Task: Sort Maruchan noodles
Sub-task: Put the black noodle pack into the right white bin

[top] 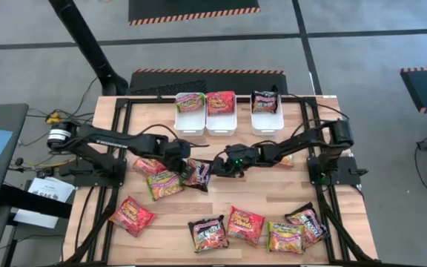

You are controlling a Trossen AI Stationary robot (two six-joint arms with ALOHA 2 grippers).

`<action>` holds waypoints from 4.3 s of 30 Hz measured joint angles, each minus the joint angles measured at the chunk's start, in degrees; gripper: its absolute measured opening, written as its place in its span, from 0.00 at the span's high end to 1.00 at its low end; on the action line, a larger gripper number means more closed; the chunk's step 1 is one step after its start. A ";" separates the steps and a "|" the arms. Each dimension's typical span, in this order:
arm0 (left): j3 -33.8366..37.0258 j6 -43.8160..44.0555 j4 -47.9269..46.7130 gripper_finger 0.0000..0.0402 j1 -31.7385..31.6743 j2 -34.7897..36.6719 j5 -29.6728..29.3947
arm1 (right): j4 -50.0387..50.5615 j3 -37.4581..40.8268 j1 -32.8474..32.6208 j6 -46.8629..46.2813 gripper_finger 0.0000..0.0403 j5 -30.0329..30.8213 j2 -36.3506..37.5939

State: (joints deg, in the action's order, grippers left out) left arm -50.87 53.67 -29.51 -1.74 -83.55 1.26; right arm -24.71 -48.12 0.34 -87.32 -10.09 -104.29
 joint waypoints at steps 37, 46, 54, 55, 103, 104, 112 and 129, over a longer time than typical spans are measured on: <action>0.02 -7.63 12.33 1.00 -2.97 -10.38 10.15 | 1.90 -6.77 1.29 -3.83 0.36 6.41 -7.57; 0.04 -8.46 13.43 1.00 -3.16 -10.38 10.71 | 2.19 -6.77 1.31 -4.36 0.64 6.67 -7.57; 0.11 -10.91 13.20 1.00 -4.20 -10.38 12.43 | 1.75 -6.77 1.38 -0.80 0.97 7.24 -7.52; 0.11 -11.43 13.21 1.00 -4.33 -10.31 12.93 | 1.75 -6.77 1.38 -0.77 0.98 7.24 -7.52; 0.00 -27.70 4.14 1.00 -20.81 12.42 4.90 | 36.80 -6.84 21.82 49.83 1.00 15.79 36.36; 0.00 -27.68 4.22 1.00 -21.15 12.42 4.88 | 36.71 -6.84 23.76 51.86 1.00 15.57 36.98; 0.00 -26.47 8.43 1.00 -24.16 12.40 4.72 | 36.92 -6.84 37.76 66.40 1.00 10.90 39.05; 0.00 -25.90 10.61 1.00 -28.59 12.35 0.85 | 75.36 -33.52 49.46 105.53 1.00 8.68 20.97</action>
State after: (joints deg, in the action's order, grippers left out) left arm -50.87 27.77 -18.90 -30.33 -71.20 2.11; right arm 50.64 -81.64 49.80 18.21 -1.41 -83.31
